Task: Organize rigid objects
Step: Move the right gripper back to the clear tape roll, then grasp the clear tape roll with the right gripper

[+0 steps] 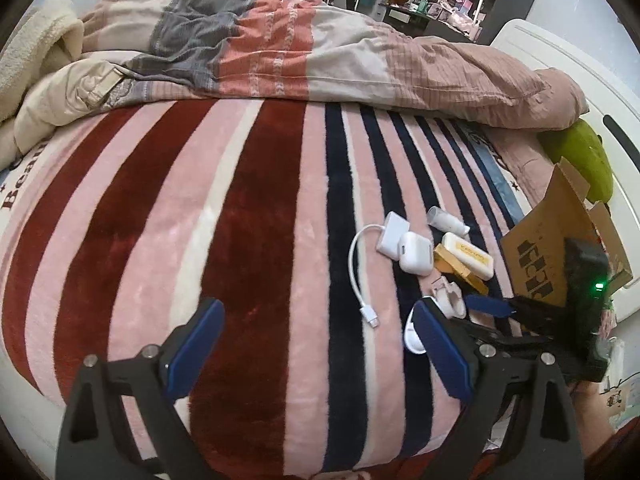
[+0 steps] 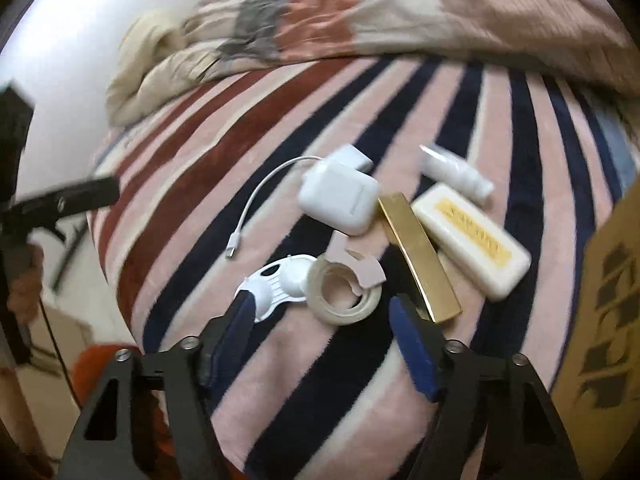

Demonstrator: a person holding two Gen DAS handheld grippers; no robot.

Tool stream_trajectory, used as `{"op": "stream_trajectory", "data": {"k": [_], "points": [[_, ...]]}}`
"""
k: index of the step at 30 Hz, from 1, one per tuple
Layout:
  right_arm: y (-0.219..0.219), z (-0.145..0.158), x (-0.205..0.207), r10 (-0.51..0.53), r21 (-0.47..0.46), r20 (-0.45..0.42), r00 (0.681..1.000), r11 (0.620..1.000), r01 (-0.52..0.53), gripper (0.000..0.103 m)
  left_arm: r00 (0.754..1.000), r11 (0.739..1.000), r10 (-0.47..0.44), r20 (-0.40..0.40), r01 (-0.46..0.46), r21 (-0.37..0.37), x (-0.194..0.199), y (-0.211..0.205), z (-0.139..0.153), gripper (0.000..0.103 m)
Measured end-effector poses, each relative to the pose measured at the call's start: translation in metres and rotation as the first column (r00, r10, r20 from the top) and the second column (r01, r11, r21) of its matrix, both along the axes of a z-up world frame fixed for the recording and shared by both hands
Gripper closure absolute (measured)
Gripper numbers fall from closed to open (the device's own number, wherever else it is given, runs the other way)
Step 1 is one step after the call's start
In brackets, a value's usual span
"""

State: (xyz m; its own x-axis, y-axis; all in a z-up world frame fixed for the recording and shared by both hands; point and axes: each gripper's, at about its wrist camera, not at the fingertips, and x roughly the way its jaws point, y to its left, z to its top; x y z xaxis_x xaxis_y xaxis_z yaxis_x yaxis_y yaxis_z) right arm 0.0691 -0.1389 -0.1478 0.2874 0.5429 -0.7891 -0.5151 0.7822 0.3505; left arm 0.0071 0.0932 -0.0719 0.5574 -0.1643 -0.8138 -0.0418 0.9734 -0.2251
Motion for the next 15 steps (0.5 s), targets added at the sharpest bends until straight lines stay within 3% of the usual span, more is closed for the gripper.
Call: {"op": "stream_trajectory", "data": {"k": [7,11,15], "points": [[-0.003,-0.010,0.014,-0.036,0.006,-0.004,0.999,0.999,0.037,0.064,1.000,1.000,-0.023,-0.004,0.023,-0.010,0.004,-0.009,0.005,0.009],[0.000,0.002,0.006,0.007,-0.008,0.037,0.999,1.000,-0.007,0.065,0.998,0.996,-0.069,0.006,0.070,-0.059,0.006,-0.021,0.013,0.009],[0.005,0.034,-0.005,0.081,0.004,0.118,0.990,0.997,-0.082,0.065,0.990,0.986,-0.140,0.011,0.140,-0.090,0.014,-0.045,0.027,0.009]]}}
